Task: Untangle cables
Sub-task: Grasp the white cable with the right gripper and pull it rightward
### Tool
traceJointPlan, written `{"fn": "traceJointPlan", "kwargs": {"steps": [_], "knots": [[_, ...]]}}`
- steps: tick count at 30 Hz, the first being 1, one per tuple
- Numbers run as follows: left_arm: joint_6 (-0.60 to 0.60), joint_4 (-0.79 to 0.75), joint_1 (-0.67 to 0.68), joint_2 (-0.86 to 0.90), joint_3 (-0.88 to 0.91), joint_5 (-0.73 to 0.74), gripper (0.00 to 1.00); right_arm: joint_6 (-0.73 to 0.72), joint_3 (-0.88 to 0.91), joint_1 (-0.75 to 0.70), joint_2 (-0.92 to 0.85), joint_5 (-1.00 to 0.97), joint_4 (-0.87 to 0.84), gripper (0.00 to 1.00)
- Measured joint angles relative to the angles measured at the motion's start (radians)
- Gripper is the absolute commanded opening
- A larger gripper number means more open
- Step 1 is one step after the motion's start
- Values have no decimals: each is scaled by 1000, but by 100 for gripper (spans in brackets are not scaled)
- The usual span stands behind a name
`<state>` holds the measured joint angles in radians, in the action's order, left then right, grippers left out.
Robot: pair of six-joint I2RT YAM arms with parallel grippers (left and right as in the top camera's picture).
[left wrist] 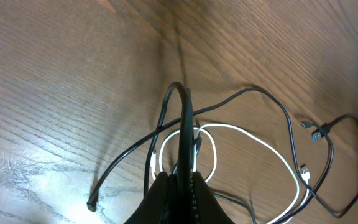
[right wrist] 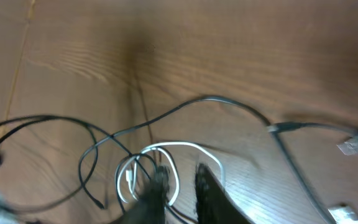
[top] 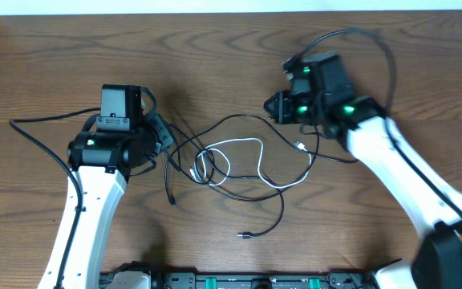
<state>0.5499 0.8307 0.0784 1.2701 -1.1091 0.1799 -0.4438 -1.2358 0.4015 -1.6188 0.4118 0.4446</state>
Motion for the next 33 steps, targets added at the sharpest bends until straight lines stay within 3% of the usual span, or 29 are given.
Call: {"fn": "traceJointPlan", "kwargs": {"steps": [6,14,22,24,25,27,28,33], "knots": [[0,0,0,0,0,0,7,-5,-12,-5,24,-20,71,43],[0,1,0,0,0,0,8,-79,-12,31,-129,-24,94,48],[0,0,0,0,0,0,7,-144,-12,90,-257,-8,64,46],[0,1,0,0,0,0,7,-152,-12,109,-285,-3,52,41],[0,0,0,0,0,0,8,-154,-12,122,-304,-1,38,33],[0,0,0,0,0,0,7,-159,-11,136,-327,2,23,8],[0,1,0,0,0,0,7,-166,-11,140,-332,3,16,1],[0,0,0,0,0,0,8,-153,-11,130,-338,2,-25,1]]}}
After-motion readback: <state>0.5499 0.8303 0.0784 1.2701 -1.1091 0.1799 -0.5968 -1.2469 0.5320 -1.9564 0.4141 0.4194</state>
